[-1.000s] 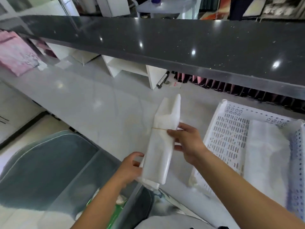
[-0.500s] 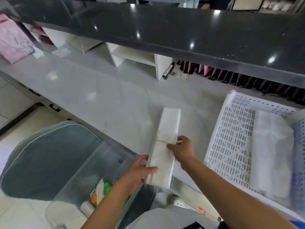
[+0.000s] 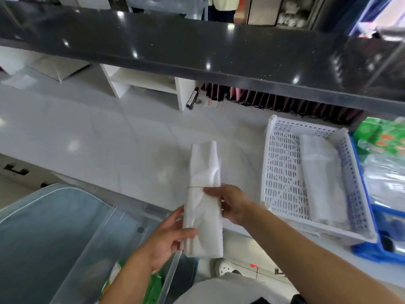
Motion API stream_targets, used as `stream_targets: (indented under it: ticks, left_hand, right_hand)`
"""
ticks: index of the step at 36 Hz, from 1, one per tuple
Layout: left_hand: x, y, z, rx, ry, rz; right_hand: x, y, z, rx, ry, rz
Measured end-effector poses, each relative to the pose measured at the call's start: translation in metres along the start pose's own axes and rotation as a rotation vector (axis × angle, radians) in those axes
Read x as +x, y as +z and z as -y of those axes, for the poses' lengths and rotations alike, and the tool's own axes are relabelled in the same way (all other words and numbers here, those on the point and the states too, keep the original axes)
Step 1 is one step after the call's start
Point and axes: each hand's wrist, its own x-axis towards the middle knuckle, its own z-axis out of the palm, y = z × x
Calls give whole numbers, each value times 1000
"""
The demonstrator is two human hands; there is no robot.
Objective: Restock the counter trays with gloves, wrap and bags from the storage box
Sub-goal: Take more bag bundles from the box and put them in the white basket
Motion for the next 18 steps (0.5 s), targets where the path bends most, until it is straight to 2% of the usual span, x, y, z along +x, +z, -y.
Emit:
stream_targets:
  ticks: [8, 12, 18]
  left_hand:
    - [15, 24, -61, -51, 171, 270]
    - [39, 64, -77, 83, 169, 343]
    - [56, 107, -64, 101, 165, 401]
  right_hand:
    - [-66, -24, 29, 63, -296, 202]
    - [-88, -49, 22, -1, -344, 59]
    - [-122, -92, 16, -108, -385, -227]
